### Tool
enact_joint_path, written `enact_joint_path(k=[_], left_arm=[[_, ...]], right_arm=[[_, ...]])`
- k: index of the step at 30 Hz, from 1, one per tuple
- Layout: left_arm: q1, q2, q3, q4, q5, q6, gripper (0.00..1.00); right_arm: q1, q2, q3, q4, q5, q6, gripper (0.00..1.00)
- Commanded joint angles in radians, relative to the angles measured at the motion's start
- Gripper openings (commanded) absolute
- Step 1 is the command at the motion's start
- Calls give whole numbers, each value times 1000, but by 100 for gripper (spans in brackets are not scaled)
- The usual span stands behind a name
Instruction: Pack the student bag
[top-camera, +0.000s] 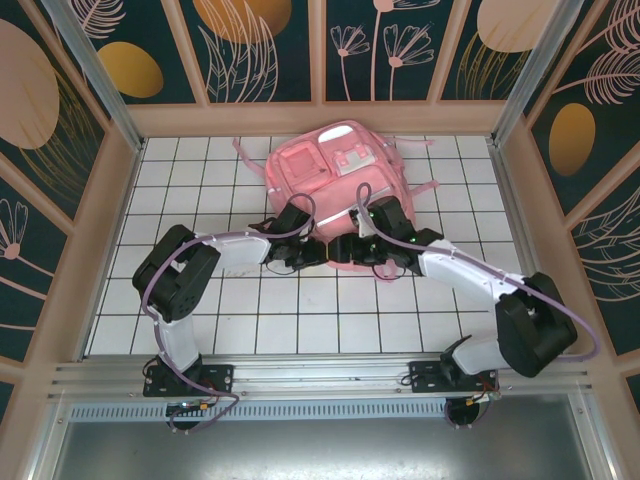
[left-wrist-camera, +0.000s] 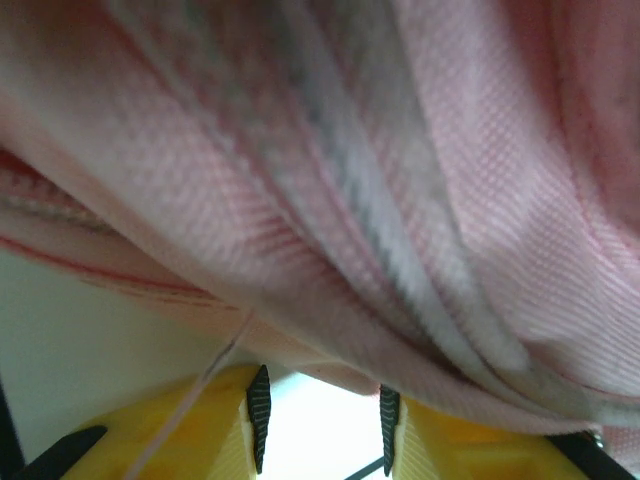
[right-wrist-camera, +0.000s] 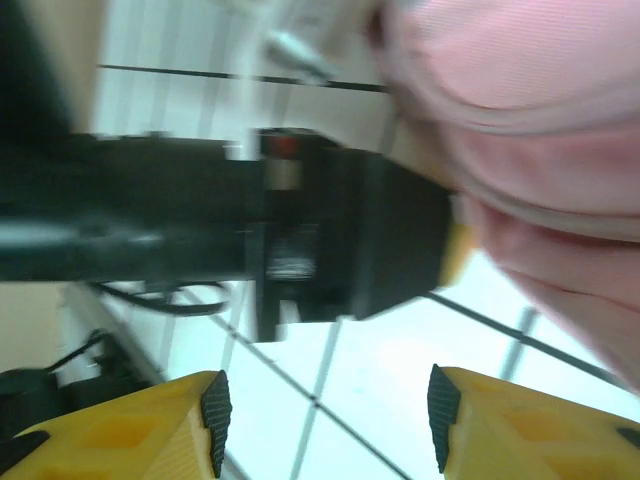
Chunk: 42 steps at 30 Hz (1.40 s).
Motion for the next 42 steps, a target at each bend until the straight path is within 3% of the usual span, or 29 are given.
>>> enact_joint_path(k=[1, 5, 10, 17, 24, 31, 42], left_arm=[[-11, -19, -12, 76, 45, -1, 37], [-10, -60, -32, 76, 44, -5, 37], [-13, -108, -47, 59, 40, 8, 38], [-111, -121, 67, -34, 6, 53, 41], [-156, -62, 96, 53, 54, -24, 44], [-154, -65, 98, -35, -79, -20, 44], [-60, -48, 24, 8, -89, -38, 44]], right_arm=[[-28, -14, -50, 132, -89, 44, 54], [-62, -6, -88, 160, -31, 64, 48], [-140, -134, -103, 118, 42, 66, 49], [-192, -220, -95, -115, 260, -8, 50], [-207, -213, -180, -87, 250, -19, 51], [-213, -215, -202, -106, 255, -67, 52], [-185, 6, -122, 69, 174, -87, 55]])
